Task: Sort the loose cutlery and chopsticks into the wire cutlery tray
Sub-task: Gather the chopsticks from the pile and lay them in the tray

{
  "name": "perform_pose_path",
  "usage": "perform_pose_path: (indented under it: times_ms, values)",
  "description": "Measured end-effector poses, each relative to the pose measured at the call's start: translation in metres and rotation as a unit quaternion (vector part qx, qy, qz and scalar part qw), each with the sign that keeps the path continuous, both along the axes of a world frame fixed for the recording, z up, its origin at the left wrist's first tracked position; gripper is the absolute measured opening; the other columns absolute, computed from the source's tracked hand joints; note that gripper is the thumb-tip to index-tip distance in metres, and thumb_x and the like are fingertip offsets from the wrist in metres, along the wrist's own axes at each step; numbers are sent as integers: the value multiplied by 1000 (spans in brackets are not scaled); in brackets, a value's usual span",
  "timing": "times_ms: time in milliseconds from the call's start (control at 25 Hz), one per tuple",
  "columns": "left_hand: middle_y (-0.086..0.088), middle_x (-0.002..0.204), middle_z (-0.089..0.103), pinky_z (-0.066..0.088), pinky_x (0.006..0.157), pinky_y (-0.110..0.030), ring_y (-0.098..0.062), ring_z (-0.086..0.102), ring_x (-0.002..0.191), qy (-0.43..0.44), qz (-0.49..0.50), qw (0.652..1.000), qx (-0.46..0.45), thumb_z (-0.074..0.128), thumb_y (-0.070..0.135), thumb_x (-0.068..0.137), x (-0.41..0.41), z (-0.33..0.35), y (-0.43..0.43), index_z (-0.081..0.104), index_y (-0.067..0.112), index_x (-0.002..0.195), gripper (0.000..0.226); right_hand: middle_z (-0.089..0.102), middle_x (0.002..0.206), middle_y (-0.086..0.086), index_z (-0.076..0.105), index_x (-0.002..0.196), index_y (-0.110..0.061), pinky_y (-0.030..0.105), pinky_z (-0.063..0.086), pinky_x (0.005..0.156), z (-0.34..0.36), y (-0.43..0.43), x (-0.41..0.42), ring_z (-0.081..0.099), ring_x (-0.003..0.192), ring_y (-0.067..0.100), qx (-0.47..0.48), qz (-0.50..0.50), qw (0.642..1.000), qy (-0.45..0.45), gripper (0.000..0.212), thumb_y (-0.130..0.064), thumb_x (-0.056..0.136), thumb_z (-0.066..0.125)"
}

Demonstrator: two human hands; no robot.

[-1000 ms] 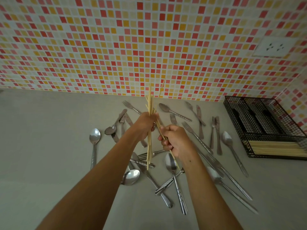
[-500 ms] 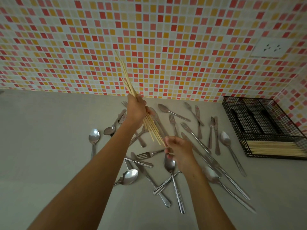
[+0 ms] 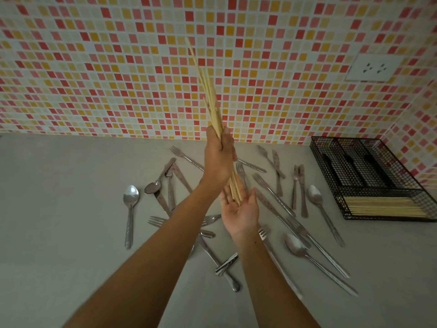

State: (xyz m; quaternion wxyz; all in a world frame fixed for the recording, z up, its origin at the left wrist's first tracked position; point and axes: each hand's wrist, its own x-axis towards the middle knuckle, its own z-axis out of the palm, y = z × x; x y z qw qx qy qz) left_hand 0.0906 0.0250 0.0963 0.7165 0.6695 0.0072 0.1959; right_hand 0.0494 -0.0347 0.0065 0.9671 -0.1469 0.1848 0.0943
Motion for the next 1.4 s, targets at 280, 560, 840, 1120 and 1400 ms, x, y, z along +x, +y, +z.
perform_pose_path:
  times_ms: [280, 560, 840, 1120, 1400]
  values:
    - [2, 68, 47, 48, 59, -33, -21, 50, 62, -9, -16, 1000, 23, 42, 21, 100, -4, -5, -13, 45, 11, 102, 11, 75, 87, 17, 78, 72, -2, 40, 52, 85, 8, -6, -5, 74, 78, 27, 55, -18, 998, 2, 70, -42, 101, 28]
    - [1, 68, 47, 47, 55, -33, -15, 49, 49, -40, -46, 996, 64, 37, 11, 100, -5, -6, -14, 39, 11, 108, 8, 74, 89, 22, 65, 98, 0, 48, 56, 79, 9, -11, -7, 74, 78, 33, 70, -22, 997, 3, 52, -39, 101, 30]
    - [1, 71, 55, 51, 61, -32, -17, 55, 55, -22, -71, 995, 61, 50, 12, 95, -7, -3, -11, 40, 17, 114, 22, 73, 89, 24, 61, 105, 4, 44, 61, 65, 5, -12, -7, 73, 79, 33, 80, -15, 997, -6, 52, -39, 100, 33]
    - [-2, 68, 53, 50, 56, -32, -17, 53, 51, -49, -54, 995, 68, 47, 12, 97, -8, 11, -12, 34, 7, 124, 31, 73, 84, 24, 61, 104, 6, 46, 60, 69, 7, -14, -10, 74, 77, 33, 68, -2, 998, 0, 50, -36, 101, 34]
    - [-17, 57, 43, 50, 41, -45, -34, 44, 40, -147, -3, 985, 93, 43, 17, 100, -9, 33, -11, 44, 20, 115, 15, 72, 92, 25, 56, 118, 8, 49, 57, 80, 0, -16, -8, 73, 85, 33, 61, 17, 998, -14, 51, -34, 100, 32]
